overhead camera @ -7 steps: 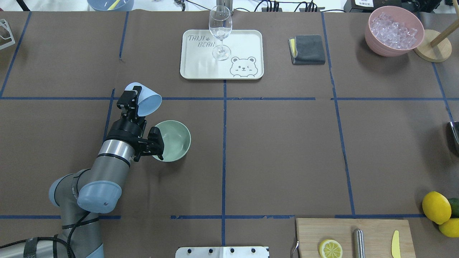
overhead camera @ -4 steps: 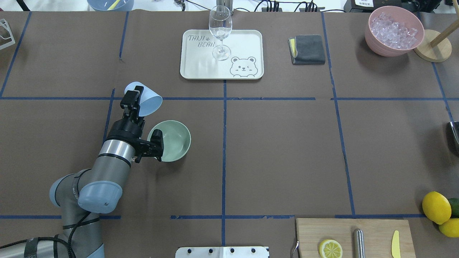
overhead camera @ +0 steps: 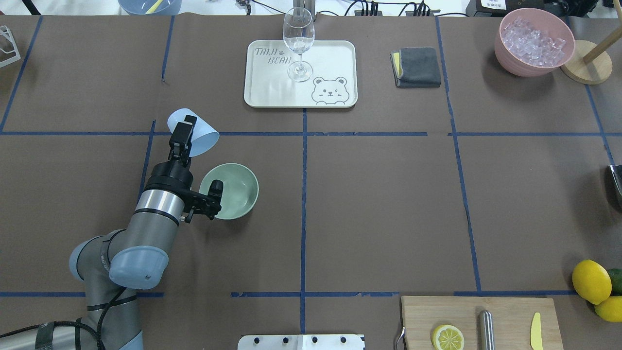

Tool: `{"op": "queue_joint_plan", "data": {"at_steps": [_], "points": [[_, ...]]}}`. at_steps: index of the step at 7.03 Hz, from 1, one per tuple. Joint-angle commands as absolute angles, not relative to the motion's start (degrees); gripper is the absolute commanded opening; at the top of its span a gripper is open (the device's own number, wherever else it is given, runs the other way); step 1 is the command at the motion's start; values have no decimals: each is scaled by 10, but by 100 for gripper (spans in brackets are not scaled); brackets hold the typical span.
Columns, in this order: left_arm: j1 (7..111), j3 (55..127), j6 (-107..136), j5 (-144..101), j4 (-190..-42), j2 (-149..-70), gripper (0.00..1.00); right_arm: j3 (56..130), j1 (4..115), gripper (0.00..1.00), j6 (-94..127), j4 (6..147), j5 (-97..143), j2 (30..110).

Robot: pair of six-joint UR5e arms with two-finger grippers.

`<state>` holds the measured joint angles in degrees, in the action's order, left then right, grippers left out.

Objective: Pour ice into bowl

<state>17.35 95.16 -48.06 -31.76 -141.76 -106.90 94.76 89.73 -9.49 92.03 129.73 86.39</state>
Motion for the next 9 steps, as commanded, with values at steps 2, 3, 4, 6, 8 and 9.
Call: {"op": "queue_joint_plan", "data": {"at_steps": [2,3,4,6,8,9], "points": [[161,950,-528,-304,-1417,-1069,0,947,897,100,-95,921,1298,864],[154,950,-534,-300,-1417,-1068,0,947,897,100,-95,921,1298,864],[145,941,-535,-279,-1417,-1068,0,947,897,100,-94,921,1298,865],[139,939,-535,-272,-1417,-1068,0,947,897,100,-94,921,1298,865],[135,937,-545,-247,-1417,-1065,0,947,897,100,-94,921,1298,866],[135,939,-593,-229,-1417,-1067,0,947,897,100,-94,921,1298,866]]}}
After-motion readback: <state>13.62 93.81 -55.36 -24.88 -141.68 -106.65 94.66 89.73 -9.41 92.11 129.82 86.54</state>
